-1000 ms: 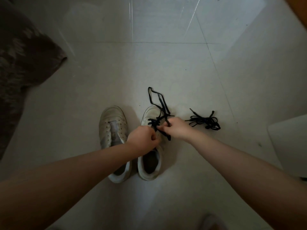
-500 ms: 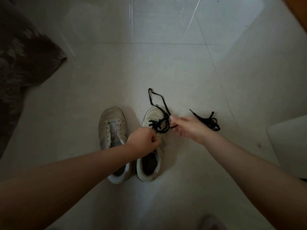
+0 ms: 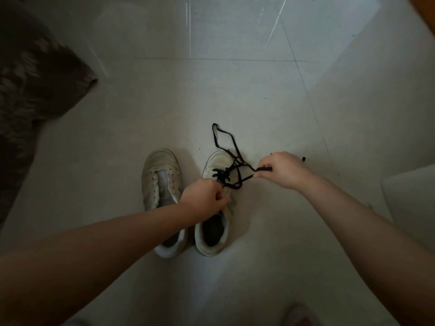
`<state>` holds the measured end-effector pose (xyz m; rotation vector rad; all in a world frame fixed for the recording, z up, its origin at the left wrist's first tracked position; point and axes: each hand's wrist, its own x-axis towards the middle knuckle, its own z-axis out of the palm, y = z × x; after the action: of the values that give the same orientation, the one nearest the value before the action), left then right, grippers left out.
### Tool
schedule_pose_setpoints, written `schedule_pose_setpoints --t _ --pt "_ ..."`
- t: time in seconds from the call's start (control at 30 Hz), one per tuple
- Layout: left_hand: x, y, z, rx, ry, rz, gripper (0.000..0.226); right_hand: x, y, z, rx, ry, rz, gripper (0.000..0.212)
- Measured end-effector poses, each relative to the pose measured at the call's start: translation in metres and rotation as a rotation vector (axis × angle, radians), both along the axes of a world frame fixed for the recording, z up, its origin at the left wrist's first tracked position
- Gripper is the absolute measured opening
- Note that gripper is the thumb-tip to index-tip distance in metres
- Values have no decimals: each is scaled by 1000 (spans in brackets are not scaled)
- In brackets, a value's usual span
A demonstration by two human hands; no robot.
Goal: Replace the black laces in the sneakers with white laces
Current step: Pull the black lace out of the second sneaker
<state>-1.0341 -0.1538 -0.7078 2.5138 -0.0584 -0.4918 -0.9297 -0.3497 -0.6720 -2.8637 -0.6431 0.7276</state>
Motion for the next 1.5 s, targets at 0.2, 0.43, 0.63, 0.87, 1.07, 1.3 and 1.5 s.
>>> schedule_pose_setpoints --t 0.2,0.43,0.63,0.87,1.07,1.3,1.5 --pt "0 1 0 -4 8 2 39 14 -20 6 -58 -387 -252 18" --pt "0 -1 1 9 16 17 41 1 -10 -5 60 62 -199 73" --pt "1 0 -1 4 21 15 32 -31 27 -19 199 -76 252 31" --pt "1 1 -1 11 21 1 37 -25 28 -31 308 -91 144 12" --pt "0 0 1 -6 6 24 39 -3 -7 -32 423 -70 -596 7" --pt "2 0 -1 -8 5 18 28 -32 30 -31 285 -80 118 36" --pt "2 1 -2 -18 -5 11 32 -36 34 -36 274 -328 357 6"
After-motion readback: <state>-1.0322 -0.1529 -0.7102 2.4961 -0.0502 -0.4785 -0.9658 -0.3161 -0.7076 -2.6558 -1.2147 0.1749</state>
